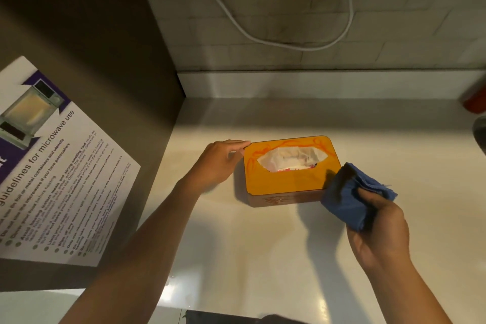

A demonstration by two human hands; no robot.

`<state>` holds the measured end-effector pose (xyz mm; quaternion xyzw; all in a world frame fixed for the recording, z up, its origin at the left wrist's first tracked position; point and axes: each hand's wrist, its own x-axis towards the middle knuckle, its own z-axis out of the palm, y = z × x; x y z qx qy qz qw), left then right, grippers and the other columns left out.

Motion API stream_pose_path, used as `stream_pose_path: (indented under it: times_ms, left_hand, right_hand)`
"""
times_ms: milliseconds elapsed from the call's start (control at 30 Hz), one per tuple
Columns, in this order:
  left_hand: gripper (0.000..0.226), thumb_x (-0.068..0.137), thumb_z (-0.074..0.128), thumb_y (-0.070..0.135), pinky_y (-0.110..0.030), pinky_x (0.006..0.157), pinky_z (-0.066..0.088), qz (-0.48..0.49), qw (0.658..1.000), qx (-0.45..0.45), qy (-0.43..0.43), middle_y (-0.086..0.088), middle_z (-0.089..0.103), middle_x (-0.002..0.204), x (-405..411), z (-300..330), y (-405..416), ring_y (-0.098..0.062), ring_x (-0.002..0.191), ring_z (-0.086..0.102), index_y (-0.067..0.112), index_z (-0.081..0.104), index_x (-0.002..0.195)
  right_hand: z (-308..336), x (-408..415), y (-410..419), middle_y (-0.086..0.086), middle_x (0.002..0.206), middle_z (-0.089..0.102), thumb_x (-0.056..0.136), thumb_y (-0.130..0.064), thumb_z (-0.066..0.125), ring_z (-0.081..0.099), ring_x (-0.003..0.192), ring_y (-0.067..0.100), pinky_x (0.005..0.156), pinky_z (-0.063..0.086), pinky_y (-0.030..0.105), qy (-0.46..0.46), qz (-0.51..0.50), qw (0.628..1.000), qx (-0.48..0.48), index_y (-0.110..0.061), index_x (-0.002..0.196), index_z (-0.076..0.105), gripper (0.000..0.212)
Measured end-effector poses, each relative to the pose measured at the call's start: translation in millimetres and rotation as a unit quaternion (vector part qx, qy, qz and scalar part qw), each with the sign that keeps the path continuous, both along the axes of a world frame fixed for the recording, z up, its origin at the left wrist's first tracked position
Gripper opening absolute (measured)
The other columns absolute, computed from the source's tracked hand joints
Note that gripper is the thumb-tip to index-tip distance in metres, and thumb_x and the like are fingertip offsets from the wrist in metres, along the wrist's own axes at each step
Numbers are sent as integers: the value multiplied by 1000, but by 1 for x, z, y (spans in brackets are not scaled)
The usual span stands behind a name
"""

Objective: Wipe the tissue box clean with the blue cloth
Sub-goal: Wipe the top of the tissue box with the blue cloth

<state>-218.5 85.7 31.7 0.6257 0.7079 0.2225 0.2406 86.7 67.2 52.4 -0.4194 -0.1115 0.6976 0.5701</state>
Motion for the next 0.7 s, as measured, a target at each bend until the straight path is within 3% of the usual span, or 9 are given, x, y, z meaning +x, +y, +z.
stream_pose_path:
  times_ms: [100, 167, 367, 700]
  left_hand:
    - [37, 106, 51, 29, -38, 112, 41, -9, 1000, 4, 27, 6, 59, 144, -2, -3, -6, -17, 136, 49, 28, 57, 143]
    - [37, 105, 53, 31, -44, 111, 37, -1, 997, 10, 72, 9, 60, 143, 0, -3, -9, -17, 136, 46, 31, 58, 142]
    - [35, 101, 57, 40, -38, 94, 30, 1, 980, 66, 187, 15, 65, 133, 3, -6, -22, -13, 129, 48, 36, 63, 135]
    - [34, 99, 62, 39, -36, 84, 35, 32, 974, 108, 196, 9, 71, 126, 7, -15, -61, -20, 119, 59, 28, 69, 130]
  right_hand:
    - [0, -2, 5, 4, 102, 74, 89, 3, 47, 71, 93, 20, 70, 58, 26, -26, 12, 1000, 4, -17, 111, 66, 35]
    - [-1, -4, 10, 3, 100, 74, 88, 3, 49, 72, 90, 19, 66, 57, 25, -46, 15, 999, 2, -17, 112, 65, 35]
    - [-8, -4, 22, 2, 97, 75, 85, 1, 52, 71, 87, 19, 66, 56, 26, -88, 13, 996, 1, -19, 108, 67, 34]
    - [-7, -14, 50, 4, 91, 73, 81, 1, 51, 70, 81, 18, 68, 56, 27, -109, 43, 993, 20, -17, 100, 67, 31]
